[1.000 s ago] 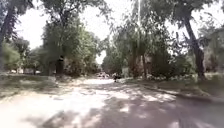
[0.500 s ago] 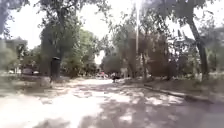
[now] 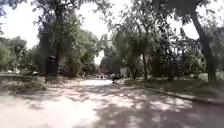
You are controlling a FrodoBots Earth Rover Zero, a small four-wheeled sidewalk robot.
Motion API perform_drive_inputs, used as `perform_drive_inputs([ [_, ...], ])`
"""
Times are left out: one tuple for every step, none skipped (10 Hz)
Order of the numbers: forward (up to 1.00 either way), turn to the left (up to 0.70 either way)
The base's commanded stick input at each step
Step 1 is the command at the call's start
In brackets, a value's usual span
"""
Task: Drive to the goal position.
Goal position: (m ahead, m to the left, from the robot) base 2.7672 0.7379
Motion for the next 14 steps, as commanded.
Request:
perform_drive_inputs([
  [0.70, 0.23],
  [0.70, 0.08],
  [0.70, 0.00],
  [0.70, 0.00],
  [0.70, 0.00],
  [0.70, 0.00],
  [0.70, 0.00],
  [0.70, 0.00],
  [0.70, 0.00],
  [0.70, 0.00],
  [0.70, 0.00],
  [0.70, 0.00],
  [0.70, 0.00],
  [0.70, 0.00],
])
